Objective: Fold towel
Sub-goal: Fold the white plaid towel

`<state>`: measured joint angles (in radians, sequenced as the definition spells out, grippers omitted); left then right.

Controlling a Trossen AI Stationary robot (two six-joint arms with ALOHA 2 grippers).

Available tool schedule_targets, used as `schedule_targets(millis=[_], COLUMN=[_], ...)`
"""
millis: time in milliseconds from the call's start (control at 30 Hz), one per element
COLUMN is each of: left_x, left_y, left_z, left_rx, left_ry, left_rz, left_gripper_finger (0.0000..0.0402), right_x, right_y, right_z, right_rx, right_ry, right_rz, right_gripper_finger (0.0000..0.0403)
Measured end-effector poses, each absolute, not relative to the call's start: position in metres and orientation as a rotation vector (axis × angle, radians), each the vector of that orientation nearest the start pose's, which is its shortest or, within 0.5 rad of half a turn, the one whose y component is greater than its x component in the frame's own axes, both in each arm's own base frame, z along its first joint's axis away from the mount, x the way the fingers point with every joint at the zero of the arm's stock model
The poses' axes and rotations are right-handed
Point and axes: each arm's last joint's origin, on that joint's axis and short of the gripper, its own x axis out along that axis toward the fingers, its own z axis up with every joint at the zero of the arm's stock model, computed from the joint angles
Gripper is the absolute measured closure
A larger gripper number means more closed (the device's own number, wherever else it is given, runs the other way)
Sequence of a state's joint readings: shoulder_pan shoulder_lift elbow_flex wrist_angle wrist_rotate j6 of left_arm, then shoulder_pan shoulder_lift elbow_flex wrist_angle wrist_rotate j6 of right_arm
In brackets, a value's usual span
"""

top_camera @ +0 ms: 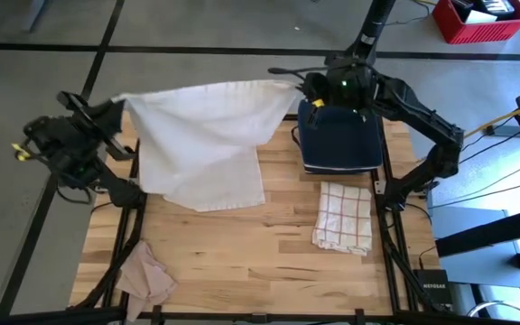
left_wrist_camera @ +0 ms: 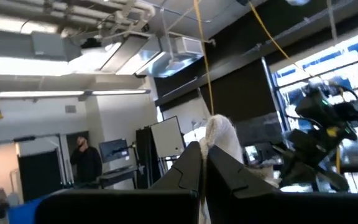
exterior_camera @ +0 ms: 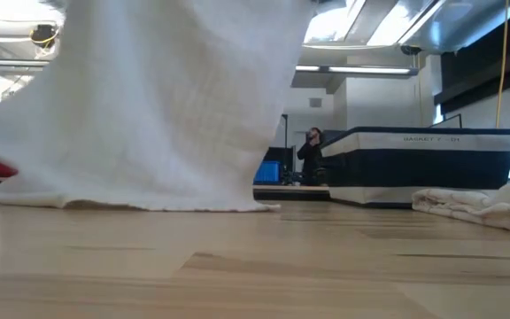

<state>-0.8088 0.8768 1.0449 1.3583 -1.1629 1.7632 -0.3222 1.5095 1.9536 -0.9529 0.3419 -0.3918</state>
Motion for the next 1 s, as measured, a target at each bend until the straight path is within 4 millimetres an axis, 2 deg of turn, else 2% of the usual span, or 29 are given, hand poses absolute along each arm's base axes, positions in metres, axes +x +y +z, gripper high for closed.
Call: schedule_targets(millis=[367, 500, 567, 667, 833, 933, 1000], left_x=[0.094, 0.111, 0.124, 0.140, 0.150, 0.157, 0.168], left_y=[-0.060, -0.065, -0.062, -0.047, -0.018, -0.008, -0.005], left_z=[0.440, 0.421, 0.412, 0.403, 0.399, 0.396, 0.390], left_rx=[0.432, 0.528, 0.563, 0.603, 0.576, 0.555, 0.574], left_ry=[-0.279, -0.251, -0.244, -0.180, -0.137, -0.110, -0.050], left_rz=[0.764, 0.813, 0.876, 1.003, 1.187, 1.226, 1.198], left_gripper_finger=[0.0401, 0.0401, 0.0401, 0.0401, 0.0401, 0.0401, 0.0401], right_x=[0.237, 0.234, 0.235, 0.237, 0.238, 0.239, 0.239], right_y=[-0.086, -0.085, -0.085, -0.085, -0.085, -0.085, -0.085], right_z=[0.437, 0.424, 0.419, 0.414, 0.410, 0.409, 0.410], right_rx=[-0.272, -0.238, -0.234, -0.231, -0.229, -0.230, -0.231], right_ry=[0.529, 0.492, 0.481, 0.484, 0.484, 0.486, 0.474], right_rz=[-0.495, -0.481, -0.479, -0.465, -0.461, -0.461, -0.458], right_gripper_finger=[0.0402, 0.0402, 0.0402, 0.0402, 0.0401, 0.0401, 0.0401])
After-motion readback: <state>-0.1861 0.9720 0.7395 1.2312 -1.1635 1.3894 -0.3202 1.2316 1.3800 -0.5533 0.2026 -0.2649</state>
